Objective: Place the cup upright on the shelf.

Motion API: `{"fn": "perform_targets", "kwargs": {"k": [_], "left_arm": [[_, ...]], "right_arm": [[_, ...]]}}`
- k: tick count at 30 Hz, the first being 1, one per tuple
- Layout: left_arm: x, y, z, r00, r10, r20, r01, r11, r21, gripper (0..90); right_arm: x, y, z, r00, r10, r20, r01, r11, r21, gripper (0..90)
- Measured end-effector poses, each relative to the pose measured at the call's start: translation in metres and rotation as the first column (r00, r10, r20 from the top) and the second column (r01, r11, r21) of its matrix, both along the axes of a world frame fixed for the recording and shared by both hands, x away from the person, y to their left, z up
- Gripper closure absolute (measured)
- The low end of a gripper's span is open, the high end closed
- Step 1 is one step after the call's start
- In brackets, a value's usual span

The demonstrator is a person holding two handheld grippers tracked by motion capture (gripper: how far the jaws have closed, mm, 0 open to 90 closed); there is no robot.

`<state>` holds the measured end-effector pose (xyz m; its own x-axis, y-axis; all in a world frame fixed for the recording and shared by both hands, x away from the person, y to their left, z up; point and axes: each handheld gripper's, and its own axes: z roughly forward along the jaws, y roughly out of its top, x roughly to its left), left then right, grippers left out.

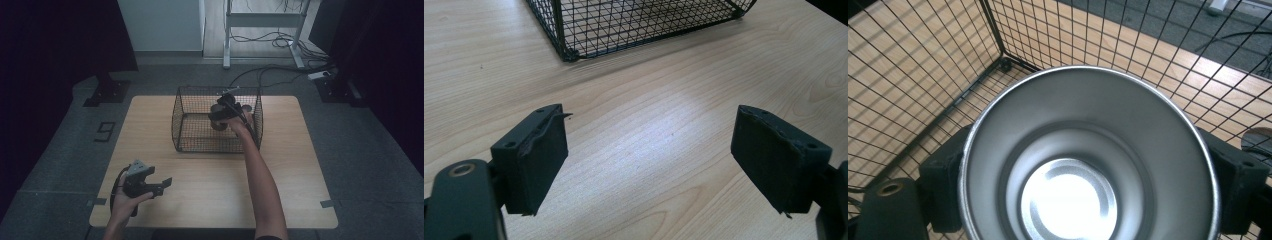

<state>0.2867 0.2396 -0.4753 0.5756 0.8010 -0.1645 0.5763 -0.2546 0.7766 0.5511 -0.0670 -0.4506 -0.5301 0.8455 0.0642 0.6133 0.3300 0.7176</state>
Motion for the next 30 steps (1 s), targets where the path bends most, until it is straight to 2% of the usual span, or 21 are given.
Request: {"fn": "perform_targets", "kwargs": {"k": [12, 30], "left_arm": [[0.000, 0.000, 0.000, 1.0000, -0.002, 0.000, 0.002, 1.0000, 0.002, 15.4], [0.000, 0.000, 0.000, 1.0000, -0.003, 0.002, 0.003, 1.0000, 0.000, 15.5]], "right_arm": [[0.005, -0.001, -0.009, 0.9999, -0.013, -0.010, 0.013, 0.9992, -0.038, 13.2], [0.016, 0.000, -0.023, 0.9980, -0.023, -0.059, 0.017, 0.9948, -0.100, 13.1]]}}
